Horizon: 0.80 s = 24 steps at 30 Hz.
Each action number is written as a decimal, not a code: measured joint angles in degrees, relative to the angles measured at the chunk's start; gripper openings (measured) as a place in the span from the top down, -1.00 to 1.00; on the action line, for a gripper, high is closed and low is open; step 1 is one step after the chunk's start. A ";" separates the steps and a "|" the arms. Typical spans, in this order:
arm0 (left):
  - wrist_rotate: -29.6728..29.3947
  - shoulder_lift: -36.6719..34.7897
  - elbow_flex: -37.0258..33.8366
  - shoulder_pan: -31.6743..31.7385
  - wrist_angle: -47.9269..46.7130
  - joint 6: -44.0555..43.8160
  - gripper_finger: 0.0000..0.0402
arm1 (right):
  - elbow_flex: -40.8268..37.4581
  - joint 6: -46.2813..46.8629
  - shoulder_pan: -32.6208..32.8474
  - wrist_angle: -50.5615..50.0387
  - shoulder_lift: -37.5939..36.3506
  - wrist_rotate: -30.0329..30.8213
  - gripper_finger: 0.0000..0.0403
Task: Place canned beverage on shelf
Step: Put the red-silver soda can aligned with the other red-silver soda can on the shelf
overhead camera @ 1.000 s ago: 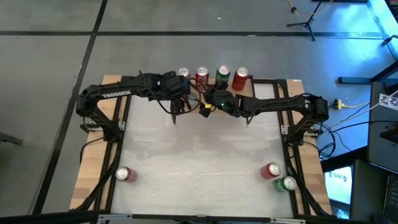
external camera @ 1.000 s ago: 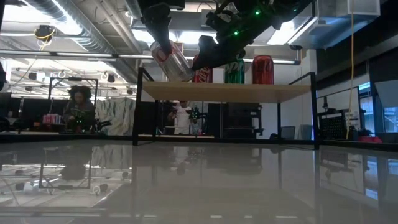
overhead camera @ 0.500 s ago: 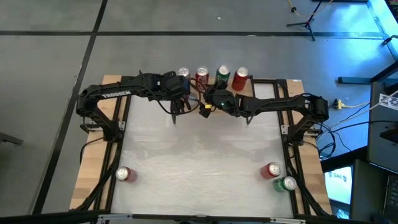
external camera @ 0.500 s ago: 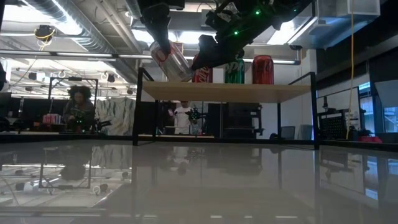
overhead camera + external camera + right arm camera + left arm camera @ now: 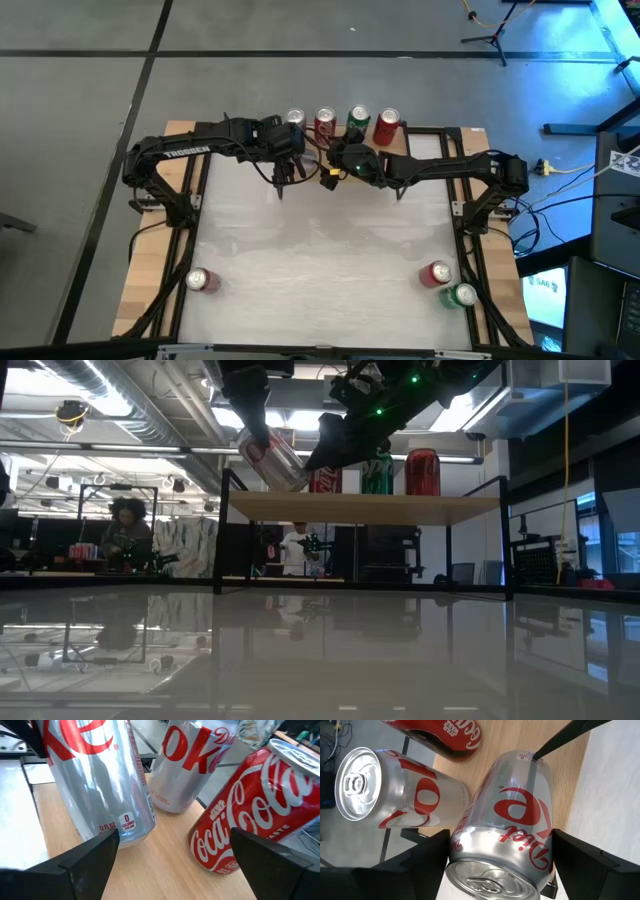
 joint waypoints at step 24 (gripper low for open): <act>0.09 0.11 -0.07 0.02 -0.04 -0.13 -0.52 | -0.02 -0.02 0.00 1.57 0.00 -9.21 -0.90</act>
